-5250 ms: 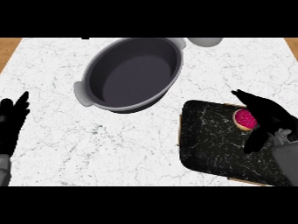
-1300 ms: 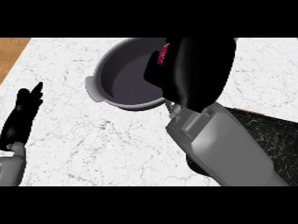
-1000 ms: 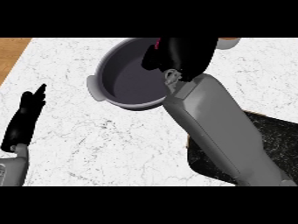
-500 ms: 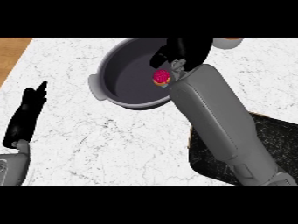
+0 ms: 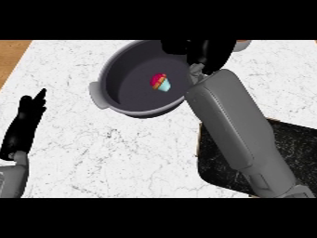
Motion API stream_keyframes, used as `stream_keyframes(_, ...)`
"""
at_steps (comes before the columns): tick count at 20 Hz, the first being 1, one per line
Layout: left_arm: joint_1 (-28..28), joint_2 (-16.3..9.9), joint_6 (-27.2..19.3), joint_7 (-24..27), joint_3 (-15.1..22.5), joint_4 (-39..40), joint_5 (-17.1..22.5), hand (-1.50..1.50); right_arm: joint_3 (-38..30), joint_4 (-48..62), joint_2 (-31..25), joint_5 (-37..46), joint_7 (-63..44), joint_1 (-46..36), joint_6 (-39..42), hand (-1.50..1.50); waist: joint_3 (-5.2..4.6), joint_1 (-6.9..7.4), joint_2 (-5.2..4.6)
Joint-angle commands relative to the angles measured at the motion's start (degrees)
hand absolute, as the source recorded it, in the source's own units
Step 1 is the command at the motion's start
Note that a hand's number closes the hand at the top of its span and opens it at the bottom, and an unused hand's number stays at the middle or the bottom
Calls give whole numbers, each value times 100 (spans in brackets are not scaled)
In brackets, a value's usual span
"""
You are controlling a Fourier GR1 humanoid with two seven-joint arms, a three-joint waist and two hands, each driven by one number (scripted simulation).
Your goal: Pick the cupcake from the tray and place it in the pot
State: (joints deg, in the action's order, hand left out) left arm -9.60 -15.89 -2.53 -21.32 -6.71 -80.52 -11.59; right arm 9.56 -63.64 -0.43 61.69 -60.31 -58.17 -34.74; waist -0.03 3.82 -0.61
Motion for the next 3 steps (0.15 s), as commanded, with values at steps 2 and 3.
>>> stream_keyframes(2, 100, -55, -64, -141, -120, -119, 10, 0, 60, -138, 41, 573, -1006, 294, -1590, -150, 3, -176, 77)
stream_keyframes(3, 312, -76, -34, 161, -156, 49, 13, 0, 36, -349, 41, 660, -1127, 280, -1438, -150, -3, -260, 94)
